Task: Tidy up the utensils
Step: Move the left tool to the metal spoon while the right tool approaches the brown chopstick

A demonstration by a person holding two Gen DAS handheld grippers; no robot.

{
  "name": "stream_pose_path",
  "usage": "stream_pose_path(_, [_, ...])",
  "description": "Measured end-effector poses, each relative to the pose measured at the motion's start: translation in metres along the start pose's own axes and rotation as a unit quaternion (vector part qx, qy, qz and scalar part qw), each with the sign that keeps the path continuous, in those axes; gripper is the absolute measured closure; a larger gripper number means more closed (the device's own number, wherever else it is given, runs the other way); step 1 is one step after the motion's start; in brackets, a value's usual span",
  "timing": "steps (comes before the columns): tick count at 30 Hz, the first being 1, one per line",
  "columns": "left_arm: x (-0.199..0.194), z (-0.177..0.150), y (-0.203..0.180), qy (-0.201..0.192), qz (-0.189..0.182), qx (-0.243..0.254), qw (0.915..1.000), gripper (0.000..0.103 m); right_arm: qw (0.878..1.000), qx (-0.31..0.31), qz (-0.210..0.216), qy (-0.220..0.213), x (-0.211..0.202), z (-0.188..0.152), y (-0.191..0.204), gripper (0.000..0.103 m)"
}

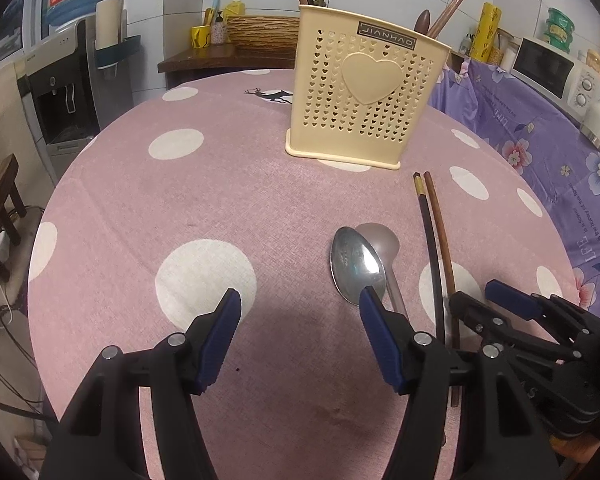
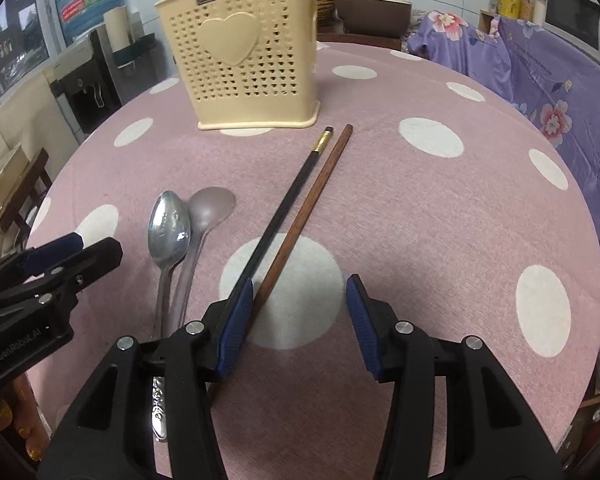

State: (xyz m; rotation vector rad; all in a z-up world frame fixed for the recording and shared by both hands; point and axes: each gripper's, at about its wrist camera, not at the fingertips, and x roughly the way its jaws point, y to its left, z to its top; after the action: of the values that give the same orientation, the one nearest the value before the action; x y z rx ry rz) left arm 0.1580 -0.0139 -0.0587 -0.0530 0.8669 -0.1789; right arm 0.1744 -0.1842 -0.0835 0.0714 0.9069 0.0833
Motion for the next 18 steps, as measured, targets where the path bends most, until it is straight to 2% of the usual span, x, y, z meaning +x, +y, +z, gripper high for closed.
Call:
stream_pose_path(3, [0.003, -0.001, -0.007, 0.006, -0.006, 0.007, 0.9999, 0.042, 1.0, 0.008, -0.03, 0.001, -0.006, 0.0, -0.014, 0.052])
stream_pose_path(6, [0.006, -0.003, -0.018, 0.011, -0.009, 0.019, 0.9997, 0.042, 0.999, 0.046, -0.01, -0.001, -0.013, 0.0, -0.034, 0.052])
stream_pose_path(8, [0.01, -0.004, -0.024, 0.018, -0.01, 0.024, 0.9995, 0.042, 0.999, 0.049, -0.008, -0.007, -0.017, 0.0, -0.038, 0.052])
stream_pose_path(14, [0.016, -0.007, -0.036, 0.028, 0.008, 0.04, 0.9988, 0.057, 0.998, 0.049, -0.006, -0.025, -0.023, -0.001, -0.038, 0.052])
stream_pose_path(18, [0.015, -0.008, -0.04, 0.029, 0.017, 0.045, 0.9984, 0.058, 0.998, 0.049, 0.004, -0.025, -0.023, -0.002, -0.037, 0.052])
